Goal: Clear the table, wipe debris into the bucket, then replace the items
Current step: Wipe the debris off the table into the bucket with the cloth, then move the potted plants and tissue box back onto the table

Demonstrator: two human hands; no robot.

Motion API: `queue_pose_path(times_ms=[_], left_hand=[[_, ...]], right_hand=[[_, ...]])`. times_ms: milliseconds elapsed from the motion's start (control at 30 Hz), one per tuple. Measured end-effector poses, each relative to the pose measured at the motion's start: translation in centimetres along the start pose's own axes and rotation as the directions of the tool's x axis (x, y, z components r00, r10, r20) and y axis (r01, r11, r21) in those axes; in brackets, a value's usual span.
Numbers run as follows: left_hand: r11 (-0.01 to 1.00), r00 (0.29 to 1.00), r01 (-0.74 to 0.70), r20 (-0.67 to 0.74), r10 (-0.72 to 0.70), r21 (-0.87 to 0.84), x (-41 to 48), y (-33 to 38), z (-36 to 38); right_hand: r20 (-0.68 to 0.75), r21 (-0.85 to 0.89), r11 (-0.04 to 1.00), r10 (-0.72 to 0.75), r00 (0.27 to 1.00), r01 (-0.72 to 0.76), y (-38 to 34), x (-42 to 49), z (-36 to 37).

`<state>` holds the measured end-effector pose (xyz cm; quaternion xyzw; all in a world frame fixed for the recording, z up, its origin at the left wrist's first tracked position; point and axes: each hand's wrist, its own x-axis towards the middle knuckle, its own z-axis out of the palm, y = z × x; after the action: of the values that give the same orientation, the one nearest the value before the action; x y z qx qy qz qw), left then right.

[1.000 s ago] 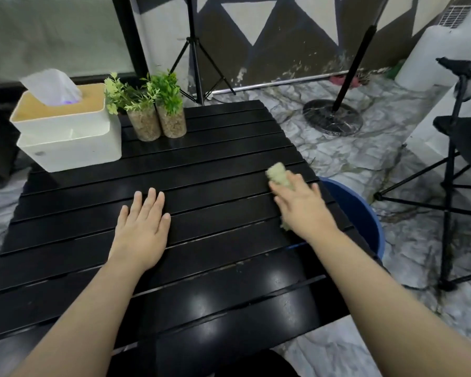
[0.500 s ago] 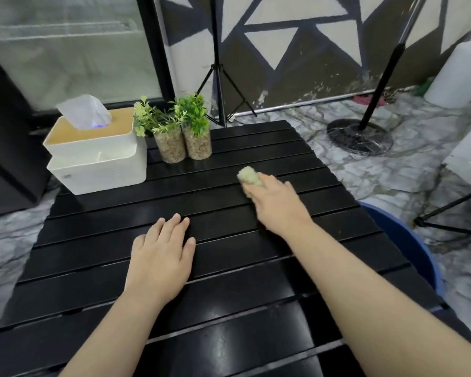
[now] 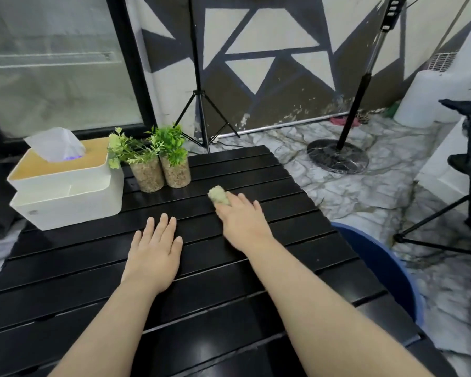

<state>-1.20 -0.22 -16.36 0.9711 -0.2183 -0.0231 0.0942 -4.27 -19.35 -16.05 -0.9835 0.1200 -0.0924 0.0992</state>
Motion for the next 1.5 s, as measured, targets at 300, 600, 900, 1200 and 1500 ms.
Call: queue_pose_path(times_ms=[300, 600, 900, 1200, 1500], left_hand=[[0.999, 0.996, 0.049, 0.071, -0.047, -0.018, -0.7, 1.2, -1.6], [0.927, 0.983, -0.174, -0.002, 0.183, -0.333, -14.6, 13.5, 0.2], [0.973, 0.976, -0.21, 0.026, 0.214, -0.098, -17.6, 15.2, 2.1], [0.944, 0.966, -0.206, 0.102, 0.239, -0.256, -16.6, 14.2, 0.7], [0.758, 0.97, -0.002, -0.186, -0.157, -0.652, -2.8, 3.7, -7.6]], right_hand=[[0.085, 0.045, 0.998, 0.045, 0.995, -0.049, 7.3, -7.8, -4.2], [-0.036, 0.159, 0.95, 0.279, 0.96, -0.27, 6.4, -24.9, -9.0], [0.028, -0.004, 0.955, 0.297, 0.954, -0.297, 6.0, -27.0, -8.3], [0.149, -0.016, 0.935, 0.353, 0.924, -0.355, 5.8, -26.2, -9.3], [0.085, 0.686, 0.717, 0.092, 0.992, -0.125, 0.2, -9.3, -10.7]])
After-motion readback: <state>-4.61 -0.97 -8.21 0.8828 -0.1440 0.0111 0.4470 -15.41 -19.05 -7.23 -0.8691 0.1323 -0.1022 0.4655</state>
